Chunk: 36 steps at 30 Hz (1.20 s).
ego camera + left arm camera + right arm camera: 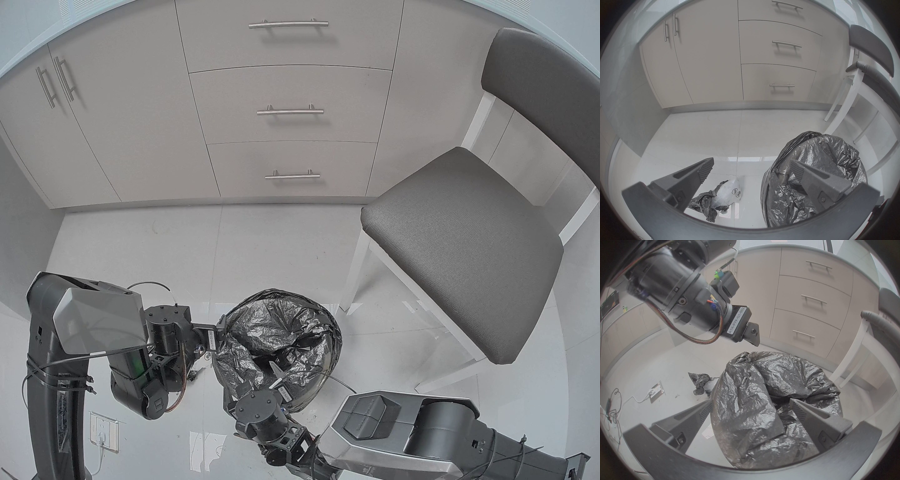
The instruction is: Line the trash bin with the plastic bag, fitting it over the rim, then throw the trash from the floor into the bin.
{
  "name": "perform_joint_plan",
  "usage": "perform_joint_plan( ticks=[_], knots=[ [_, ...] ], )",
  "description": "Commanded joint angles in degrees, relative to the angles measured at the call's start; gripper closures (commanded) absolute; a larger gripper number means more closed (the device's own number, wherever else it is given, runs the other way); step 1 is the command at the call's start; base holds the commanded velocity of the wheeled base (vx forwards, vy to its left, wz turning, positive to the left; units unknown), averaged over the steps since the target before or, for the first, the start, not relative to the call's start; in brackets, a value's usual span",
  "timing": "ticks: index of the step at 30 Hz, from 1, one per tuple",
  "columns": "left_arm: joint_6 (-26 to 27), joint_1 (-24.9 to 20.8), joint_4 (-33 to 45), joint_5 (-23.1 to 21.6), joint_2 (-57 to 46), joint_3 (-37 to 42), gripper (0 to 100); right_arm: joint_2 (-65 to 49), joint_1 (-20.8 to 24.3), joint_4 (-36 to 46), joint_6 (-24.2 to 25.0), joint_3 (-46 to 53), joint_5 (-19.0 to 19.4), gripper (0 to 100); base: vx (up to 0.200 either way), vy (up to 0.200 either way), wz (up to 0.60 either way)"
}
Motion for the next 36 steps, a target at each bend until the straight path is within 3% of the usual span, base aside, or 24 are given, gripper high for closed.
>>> perform_joint_plan(
  ticks=[1, 14, 19, 22, 36],
  knots=[
    [-0.11, 0.01, -0.03, 0.01, 0.28, -0.09, 0, -0.11, -0.74, 3.21, 2.25, -3.56, -0.02, 0, 0.0, 0.0, 0.0],
    [-0.11, -0.07, -0.03, 0.01, 0.71, -0.18, 0, -0.28, -1.44, 7.43, 4.97, -5.05, 1.12, 0, 0.0, 0.0, 0.0],
    [-0.2, -0.07, -0.03, 0.01, 0.98, -0.26, 0, -2.39, -1.44, 17.19, 11.48, -6.02, 6.66, 0, 0.0, 0.0, 0.0],
    [-0.11, 0.01, -0.03, 0.01, 1.07, -0.26, 0, -2.04, -1.7, 20.88, 13.59, -9.36, 7.36, 0, 0.0, 0.0, 0.0],
    [-0.11, -0.07, -0.03, 0.01, 1.95, -0.44, 0, -2.31, -2.32, 22.46, 13.94, -11.03, 7.45, 0, 0.0, 0.0, 0.0]
  ],
)
